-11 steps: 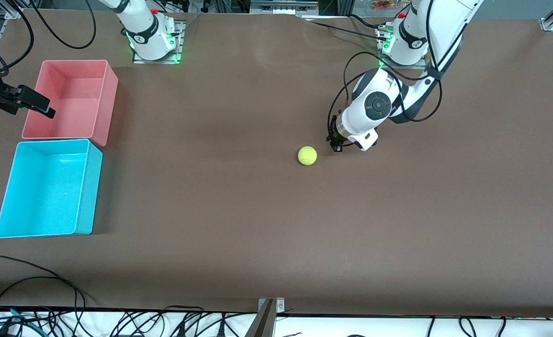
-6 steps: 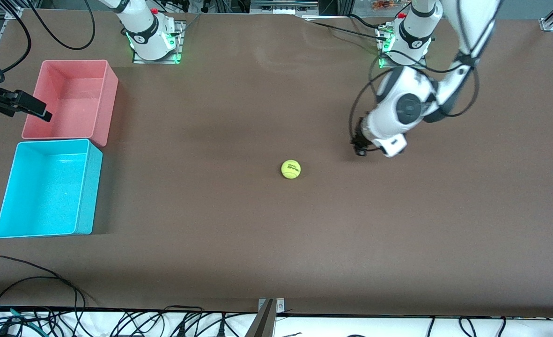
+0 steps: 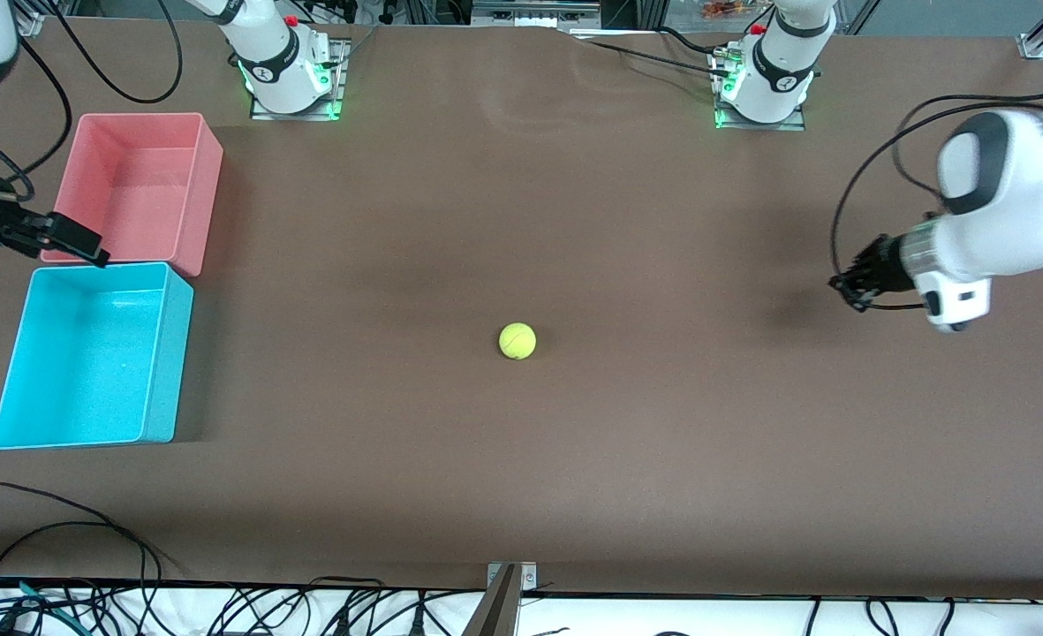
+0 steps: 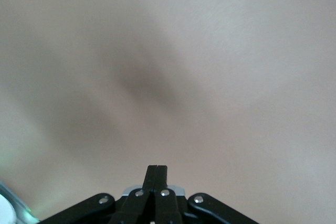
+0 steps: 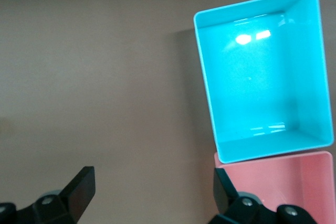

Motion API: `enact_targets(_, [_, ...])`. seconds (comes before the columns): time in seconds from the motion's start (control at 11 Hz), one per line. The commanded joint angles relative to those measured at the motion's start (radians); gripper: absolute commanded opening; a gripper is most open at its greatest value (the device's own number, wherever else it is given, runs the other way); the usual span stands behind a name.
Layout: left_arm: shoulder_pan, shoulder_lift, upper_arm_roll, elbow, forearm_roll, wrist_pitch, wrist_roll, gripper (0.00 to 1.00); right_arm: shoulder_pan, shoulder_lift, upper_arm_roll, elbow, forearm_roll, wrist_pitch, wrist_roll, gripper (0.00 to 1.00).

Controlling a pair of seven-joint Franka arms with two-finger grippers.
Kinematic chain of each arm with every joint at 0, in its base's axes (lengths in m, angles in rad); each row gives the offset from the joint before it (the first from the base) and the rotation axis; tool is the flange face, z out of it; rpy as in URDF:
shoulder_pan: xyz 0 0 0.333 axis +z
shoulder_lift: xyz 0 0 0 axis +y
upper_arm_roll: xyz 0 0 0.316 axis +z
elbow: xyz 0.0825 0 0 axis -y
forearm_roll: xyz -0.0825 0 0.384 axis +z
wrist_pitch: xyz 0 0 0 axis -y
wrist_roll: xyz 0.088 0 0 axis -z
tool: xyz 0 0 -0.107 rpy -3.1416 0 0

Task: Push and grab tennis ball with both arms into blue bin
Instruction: 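Move the right gripper toward the ball while the left gripper withdraws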

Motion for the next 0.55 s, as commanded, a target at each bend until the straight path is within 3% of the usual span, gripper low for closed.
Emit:
enact_targets(0.0, [0.034,-0.001,-0.008,0.176,0.016,-0.143,0.291,0.0,0.017,0.092,0.029,0.03,0.083,0.066,-0.006,1.0])
enact_targets(0.09, [0.039,-0.001,0.009,0.189,0.016,-0.152,0.348,0.0,0.017,0.118,0.053,0.03,0.081,0.073,-0.01,1.0])
enact_targets(0.27, [0.079,0.003,0.026,0.225,0.013,-0.152,0.582,0.0,0.018,0.183,0.172,0.031,0.064,0.15,-0.005,1.0])
enact_targets(0.45, [0.085,-0.011,0.024,0.259,0.015,-0.16,0.764,0.0,0.047,0.241,0.269,0.054,-0.049,0.193,-0.013,1.0])
